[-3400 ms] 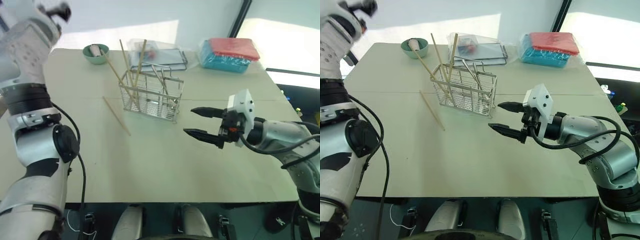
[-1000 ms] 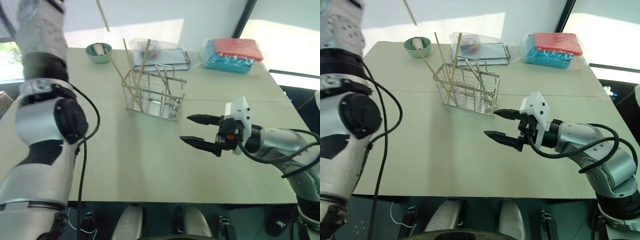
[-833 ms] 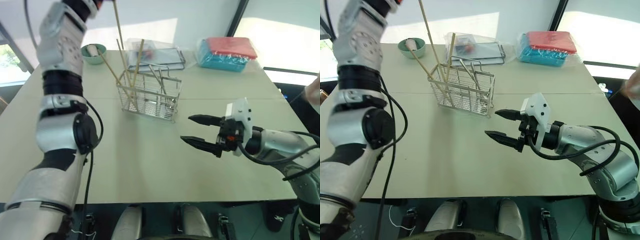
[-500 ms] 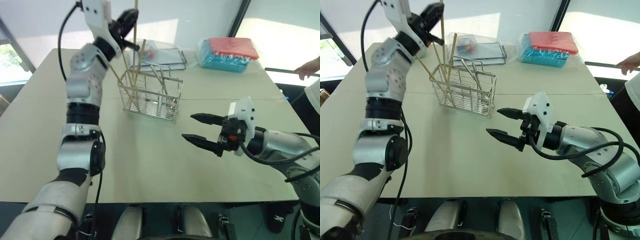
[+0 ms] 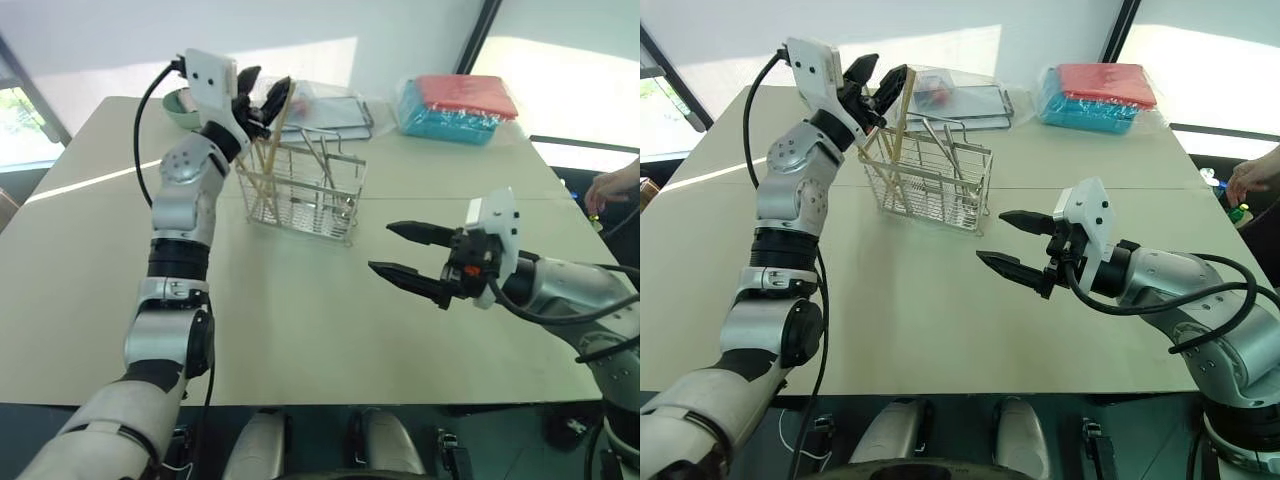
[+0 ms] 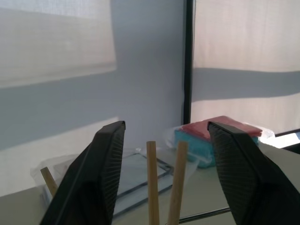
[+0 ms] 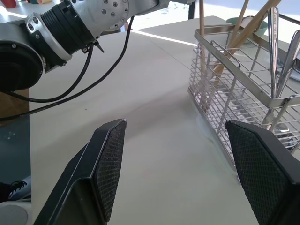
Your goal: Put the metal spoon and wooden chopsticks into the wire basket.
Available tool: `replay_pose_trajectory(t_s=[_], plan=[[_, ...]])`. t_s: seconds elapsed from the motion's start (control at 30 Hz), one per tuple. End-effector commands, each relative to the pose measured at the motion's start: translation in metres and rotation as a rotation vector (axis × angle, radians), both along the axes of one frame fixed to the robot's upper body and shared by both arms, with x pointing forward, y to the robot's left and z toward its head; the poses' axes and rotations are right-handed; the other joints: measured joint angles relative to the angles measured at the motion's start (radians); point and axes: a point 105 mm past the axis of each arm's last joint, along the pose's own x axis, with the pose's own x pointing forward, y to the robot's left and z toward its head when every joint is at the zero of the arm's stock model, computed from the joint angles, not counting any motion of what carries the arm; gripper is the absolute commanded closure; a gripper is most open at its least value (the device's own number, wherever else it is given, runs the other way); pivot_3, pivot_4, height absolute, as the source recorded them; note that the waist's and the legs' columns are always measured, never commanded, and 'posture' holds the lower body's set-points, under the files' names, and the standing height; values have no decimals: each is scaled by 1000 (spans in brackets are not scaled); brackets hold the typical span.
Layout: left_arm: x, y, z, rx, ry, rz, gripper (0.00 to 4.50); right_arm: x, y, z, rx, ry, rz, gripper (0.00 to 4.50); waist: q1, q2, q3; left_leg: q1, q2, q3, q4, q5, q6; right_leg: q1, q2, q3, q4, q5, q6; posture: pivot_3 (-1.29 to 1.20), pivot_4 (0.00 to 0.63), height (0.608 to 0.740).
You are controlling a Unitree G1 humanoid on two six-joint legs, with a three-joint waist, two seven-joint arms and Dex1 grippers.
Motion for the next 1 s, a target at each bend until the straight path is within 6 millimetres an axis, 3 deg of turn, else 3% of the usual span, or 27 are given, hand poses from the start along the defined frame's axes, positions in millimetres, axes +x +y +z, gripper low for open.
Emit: replay_pose_trajectory(t_s=[0.03,0.27,0.4,0.57,0.7,1.0], plan=[[-12,5,21,-34,-54,-7,48,2,-3,10,-3,-48,-6,999,0,0,0,0,0,0,0,0,0,0,0,0,0,0,0,0,150,667],[-31,23,52,-51,-38,-18,48,10,-6,10,-24,-66,-19,999,-1,0,0,0,0,0,0,0,0,0,0,0,0,0,0,0,150,667],[-60,50,58,183,45,-79,48,28,-27,17,-71,-119,-97,999,-21,2,1,1,0,0,-2,0,0,-1,1,1,1,0,0,0,150,667],[-105,83,28,474,94,-135,48,41,-48,19,-103,-136,-163,999,-24,8,0,2,0,1,-3,0,0,0,1,2,0,-1,-1,0,150,667],[-138,97,3,587,163,-183,48,42,-53,16,-111,-122,-152,999,-21,8,1,1,1,0,-2,0,0,-1,0,2,0,-1,-2,0,150,667],[-156,118,-24,609,263,-77,48,37,-32,18,-78,-131,-50,999,-1,10,1,1,1,0,-2,0,0,-1,-2,2,-2,-3,-5,0,150,667]])
